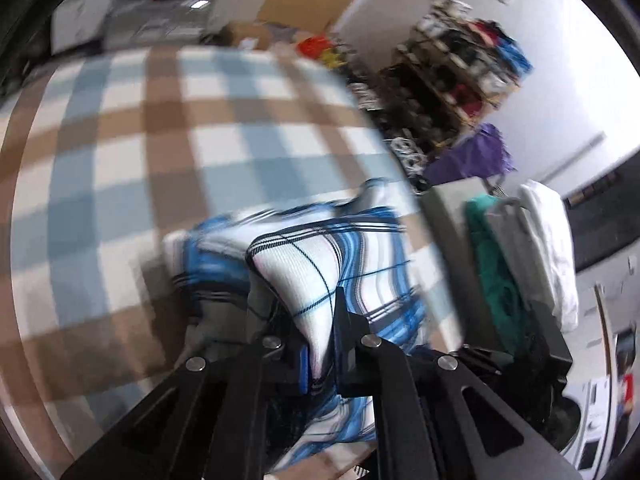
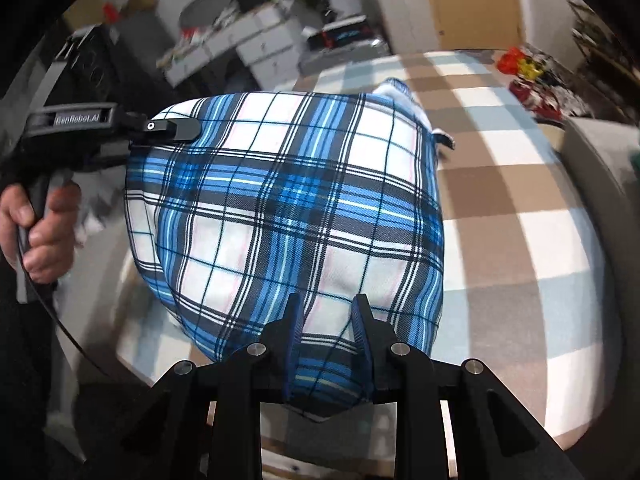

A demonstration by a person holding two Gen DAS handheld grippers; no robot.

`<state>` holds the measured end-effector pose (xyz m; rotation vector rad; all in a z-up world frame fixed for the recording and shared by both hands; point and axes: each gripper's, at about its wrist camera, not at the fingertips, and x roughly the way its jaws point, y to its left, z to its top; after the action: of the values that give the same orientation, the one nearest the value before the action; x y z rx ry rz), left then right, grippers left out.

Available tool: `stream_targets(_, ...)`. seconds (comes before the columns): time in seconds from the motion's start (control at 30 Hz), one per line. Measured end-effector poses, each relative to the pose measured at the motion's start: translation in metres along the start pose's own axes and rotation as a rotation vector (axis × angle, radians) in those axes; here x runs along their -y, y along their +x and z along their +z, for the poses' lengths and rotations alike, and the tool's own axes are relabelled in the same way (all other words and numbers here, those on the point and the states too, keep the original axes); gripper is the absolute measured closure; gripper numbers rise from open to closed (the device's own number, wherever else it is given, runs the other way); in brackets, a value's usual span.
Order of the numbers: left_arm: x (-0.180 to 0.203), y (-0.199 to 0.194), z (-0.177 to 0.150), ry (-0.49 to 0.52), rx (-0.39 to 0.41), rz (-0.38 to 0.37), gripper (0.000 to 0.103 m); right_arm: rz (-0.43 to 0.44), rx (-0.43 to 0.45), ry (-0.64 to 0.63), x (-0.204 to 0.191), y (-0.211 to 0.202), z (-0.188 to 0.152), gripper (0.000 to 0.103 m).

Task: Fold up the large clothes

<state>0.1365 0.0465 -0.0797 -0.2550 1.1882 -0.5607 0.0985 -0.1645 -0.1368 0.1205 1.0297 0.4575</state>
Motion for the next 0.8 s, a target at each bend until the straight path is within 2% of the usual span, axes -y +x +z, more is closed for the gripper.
stream_targets(0.1,-0.035,0.024,-0.006,-0.095,-0.022,-0.016,0.098,-0.024,-0.037,-0.018,-0.007,0.013,0.002,0.078)
stream_targets(0.2,-0.05,0.033,-0.01,-0.121,-0.004,-0.056,0.092,-0.093,-0.05,-0.074,-0.019,0.021,-0.001,0.078)
stream_targets(0.27,-0.051,0.031,-0.011,-0.118,0.002,-0.048,0.078,-0.132,-0.055,-0.107,-0.026,0.022,-0.003,0.078)
stream_targets(0.33,-0.052,0.017,-0.011,-0.136,0.016,0.018,0.067,-0.144,-0.084,-0.12,-0.029,0.021,0.002,0.078)
stream_targets(0.43,-0.043,-0.025,-0.018,-0.129,0.086,0.088,0.066,-0.135,-0.137,-0.114,-0.025,0.022,0.009,0.079)
stream_targets(0.5,-0.027,-0.049,-0.03,-0.076,0.147,0.08,0.066,-0.126,-0.163,-0.104,-0.022,0.025,0.013,0.078)
stream_targets(0.57,-0.013,-0.057,-0.047,-0.015,0.153,0.041,0.061,-0.125,-0.179,-0.096,-0.021,0.028,0.014,0.078)
stream_targets(0.67,0.004,-0.041,-0.066,0.046,0.135,0.001,0.06,-0.12,-0.206,-0.073,-0.021,0.027,0.015,0.077)
stream_targets(0.73,0.002,-0.014,-0.077,0.059,0.094,0.076,0.06,-0.089,-0.233,-0.042,-0.017,0.025,0.019,0.075)
stream_targets(0.8,-0.012,0.016,-0.08,0.019,0.03,0.141,0.06,-0.056,-0.259,-0.04,-0.015,0.017,0.027,0.075)
